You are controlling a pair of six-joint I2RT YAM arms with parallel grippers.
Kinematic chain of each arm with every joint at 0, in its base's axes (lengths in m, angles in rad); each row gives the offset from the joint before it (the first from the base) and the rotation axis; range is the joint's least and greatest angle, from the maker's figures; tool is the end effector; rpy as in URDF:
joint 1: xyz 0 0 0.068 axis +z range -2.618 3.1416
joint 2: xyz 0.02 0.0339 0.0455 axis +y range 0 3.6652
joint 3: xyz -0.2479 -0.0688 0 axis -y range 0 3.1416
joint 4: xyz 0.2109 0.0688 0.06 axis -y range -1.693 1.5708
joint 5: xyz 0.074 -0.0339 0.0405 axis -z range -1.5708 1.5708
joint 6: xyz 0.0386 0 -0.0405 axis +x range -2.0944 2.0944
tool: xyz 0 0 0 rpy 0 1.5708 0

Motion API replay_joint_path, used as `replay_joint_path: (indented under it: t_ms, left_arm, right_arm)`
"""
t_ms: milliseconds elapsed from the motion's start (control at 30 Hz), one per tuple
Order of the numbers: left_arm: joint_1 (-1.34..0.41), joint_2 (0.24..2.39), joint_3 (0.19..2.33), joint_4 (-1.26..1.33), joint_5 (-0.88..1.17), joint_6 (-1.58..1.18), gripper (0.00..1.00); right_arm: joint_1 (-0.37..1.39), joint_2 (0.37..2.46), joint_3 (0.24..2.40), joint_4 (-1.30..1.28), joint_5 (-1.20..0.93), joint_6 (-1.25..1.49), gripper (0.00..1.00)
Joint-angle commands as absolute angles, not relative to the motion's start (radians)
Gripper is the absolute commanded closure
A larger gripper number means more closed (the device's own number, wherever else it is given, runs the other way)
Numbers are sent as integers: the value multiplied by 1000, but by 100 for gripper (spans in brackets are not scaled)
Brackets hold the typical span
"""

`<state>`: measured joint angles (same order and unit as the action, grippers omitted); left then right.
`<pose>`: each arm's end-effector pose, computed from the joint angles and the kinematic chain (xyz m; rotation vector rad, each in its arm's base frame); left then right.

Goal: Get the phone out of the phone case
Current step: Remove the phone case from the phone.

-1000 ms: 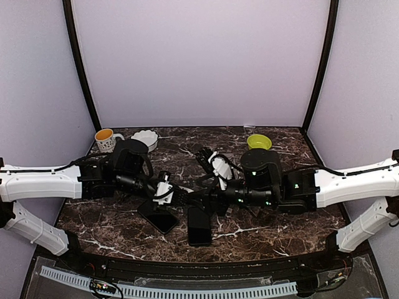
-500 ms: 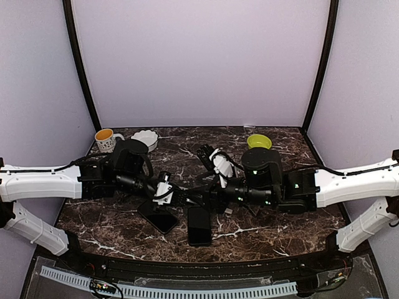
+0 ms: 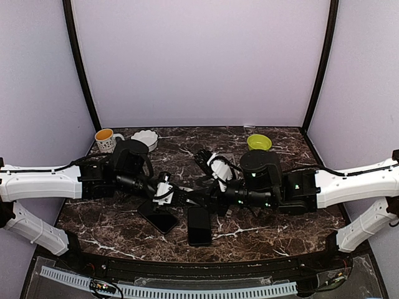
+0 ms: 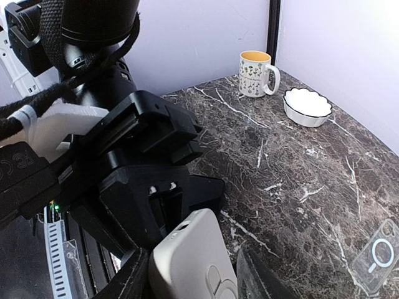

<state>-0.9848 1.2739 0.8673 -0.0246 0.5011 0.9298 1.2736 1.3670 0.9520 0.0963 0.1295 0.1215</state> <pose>0.1299 -0.2293 0.2772 1.7862 0.8650 -0.5355 0.0908 0.2793 0.2910 -0.9963 1.7035 0.8176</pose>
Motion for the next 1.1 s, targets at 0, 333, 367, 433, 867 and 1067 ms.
replay_joint_path:
  t_ms: [0, 333, 367, 433, 867, 1067]
  left_arm:
    - [-987, 1223, 913, 54, 536, 918, 100]
    - [-987, 1233, 919, 66, 493, 916, 100]
    - [-987, 1236, 921, 67, 489, 916, 100]
    - [-988, 1239, 923, 67, 478, 916, 100]
    - [-987, 1244, 928, 64, 453, 916, 100]
    - [-987, 1253, 937, 51, 435, 919, 100]
  right_arm:
    - [1275, 1371, 959, -40, 213, 77, 55]
    - [1294, 1379, 947, -45, 147, 80, 62]
    - [1296, 1379, 944, -46, 143, 82, 63]
    - [1300, 1375, 936, -45, 141, 91, 63]
    - [1305, 1352, 894, -83, 173, 118, 69]
    - [1312, 1337, 883, -91, 180, 135, 72]
